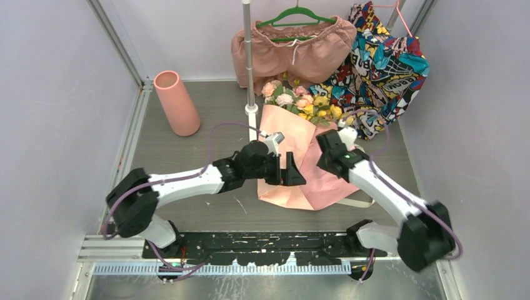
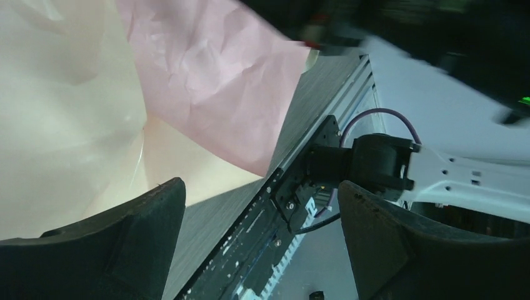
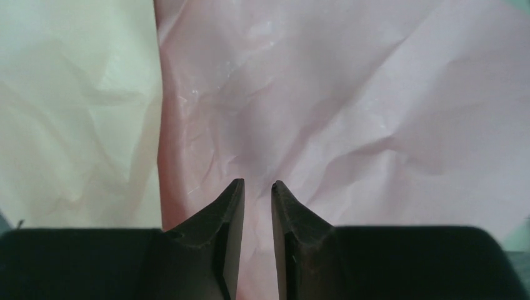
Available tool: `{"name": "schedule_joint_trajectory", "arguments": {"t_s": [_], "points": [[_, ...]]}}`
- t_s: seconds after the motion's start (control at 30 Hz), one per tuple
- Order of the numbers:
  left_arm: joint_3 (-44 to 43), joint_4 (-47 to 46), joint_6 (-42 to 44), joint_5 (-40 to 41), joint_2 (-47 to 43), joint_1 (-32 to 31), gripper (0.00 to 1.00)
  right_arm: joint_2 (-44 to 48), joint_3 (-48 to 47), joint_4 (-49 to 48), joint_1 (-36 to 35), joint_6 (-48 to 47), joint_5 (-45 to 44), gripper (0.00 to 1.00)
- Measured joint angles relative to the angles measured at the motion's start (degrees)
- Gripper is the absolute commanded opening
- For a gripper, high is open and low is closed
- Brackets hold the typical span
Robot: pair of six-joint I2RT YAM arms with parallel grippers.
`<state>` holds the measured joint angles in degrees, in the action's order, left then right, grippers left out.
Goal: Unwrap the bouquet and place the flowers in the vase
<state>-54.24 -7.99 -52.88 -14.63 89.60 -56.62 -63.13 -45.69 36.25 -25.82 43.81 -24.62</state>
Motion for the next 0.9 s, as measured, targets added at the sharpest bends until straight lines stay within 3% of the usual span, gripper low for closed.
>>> {"name": "schedule_joint_trajectory", "arguments": {"t_s": [0.13, 0.4, 0.9], "points": [[2.16, 4.94, 2.45, 3.72, -10.01, 0.00, 0.92, -13.75, 1.29, -8.09, -0.02, -0.11, 3.06, 0.20], [6.71, 13.07, 5.53, 11.50, -28.33, 0.02, 0.92, -24.87, -1.36, -14.95, -0.85, -0.92, 3.76, 0.19], [9.14, 22.21, 6.91, 17.46, -33.07, 0.02, 0.93, -34.67, -20.20, -14.69, -12.50, -2.84, 1.07, 0.20]]}}
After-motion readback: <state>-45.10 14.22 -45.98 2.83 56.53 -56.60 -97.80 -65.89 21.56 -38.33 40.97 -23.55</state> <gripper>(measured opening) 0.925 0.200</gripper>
